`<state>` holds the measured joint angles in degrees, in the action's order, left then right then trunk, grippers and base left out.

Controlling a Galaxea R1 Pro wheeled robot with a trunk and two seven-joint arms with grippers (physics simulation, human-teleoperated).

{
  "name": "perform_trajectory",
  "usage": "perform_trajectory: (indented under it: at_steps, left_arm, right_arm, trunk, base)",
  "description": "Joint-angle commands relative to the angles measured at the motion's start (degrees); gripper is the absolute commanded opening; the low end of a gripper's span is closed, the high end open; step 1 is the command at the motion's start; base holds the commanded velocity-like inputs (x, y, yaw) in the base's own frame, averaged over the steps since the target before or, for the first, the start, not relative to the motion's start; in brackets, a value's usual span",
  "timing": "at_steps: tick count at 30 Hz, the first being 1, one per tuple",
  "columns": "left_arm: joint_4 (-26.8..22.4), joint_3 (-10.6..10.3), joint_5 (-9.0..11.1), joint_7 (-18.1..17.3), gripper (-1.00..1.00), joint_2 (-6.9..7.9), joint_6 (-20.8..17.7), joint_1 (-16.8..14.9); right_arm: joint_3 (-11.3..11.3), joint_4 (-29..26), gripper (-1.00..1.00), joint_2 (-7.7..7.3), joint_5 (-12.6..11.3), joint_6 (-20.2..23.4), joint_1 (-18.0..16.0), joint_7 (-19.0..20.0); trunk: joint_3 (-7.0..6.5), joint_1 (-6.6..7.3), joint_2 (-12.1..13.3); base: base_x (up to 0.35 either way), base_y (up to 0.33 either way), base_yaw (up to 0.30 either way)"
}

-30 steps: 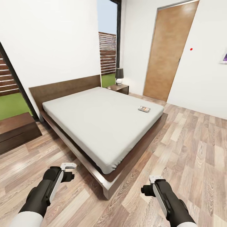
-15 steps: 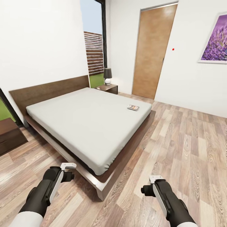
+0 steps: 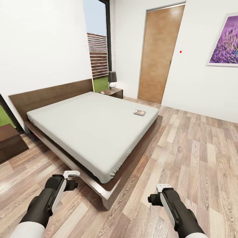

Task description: In the bedroom, move the book from the bed onto either nightstand, and place the two sandals side by side next to the bed.

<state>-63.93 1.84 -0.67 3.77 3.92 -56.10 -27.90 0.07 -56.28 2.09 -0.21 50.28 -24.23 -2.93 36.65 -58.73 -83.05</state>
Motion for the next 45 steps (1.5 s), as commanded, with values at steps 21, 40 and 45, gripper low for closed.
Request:
perform_trajectory:
  at_steps: [21,40,45]
  left_arm:
    - [-0.1,-0.1,-0.1,0.1,1.00,-0.03,-0.2,0.0]
    - [-0.1,0.0,-0.1,0.1,1.00,0.04,-0.2,0.0]
    - [-0.1,-0.1,-0.2,0.1,1.00,0.02,-0.2,0.0]
  right_arm:
    - [0.0,-0.1,1.00,-0.05,-0.1,0.1,0.0,-0.2]
    - [0.1,-0.1,1.00,-0.01,0.0,0.1,0.0,-0.2]
    - [-0.1,-0.1,1.00,-0.08,0.0,0.1,0.0,-0.2]
  trunk:
    - [0.05,0.00,0.0]
    - [0.05,0.00,0.0]
    - [0.05,0.00,0.0]
  base:
    - [0.000,0.000,0.000]
    - [0.000,0.000,0.000]
    - [0.000,0.000,0.000]
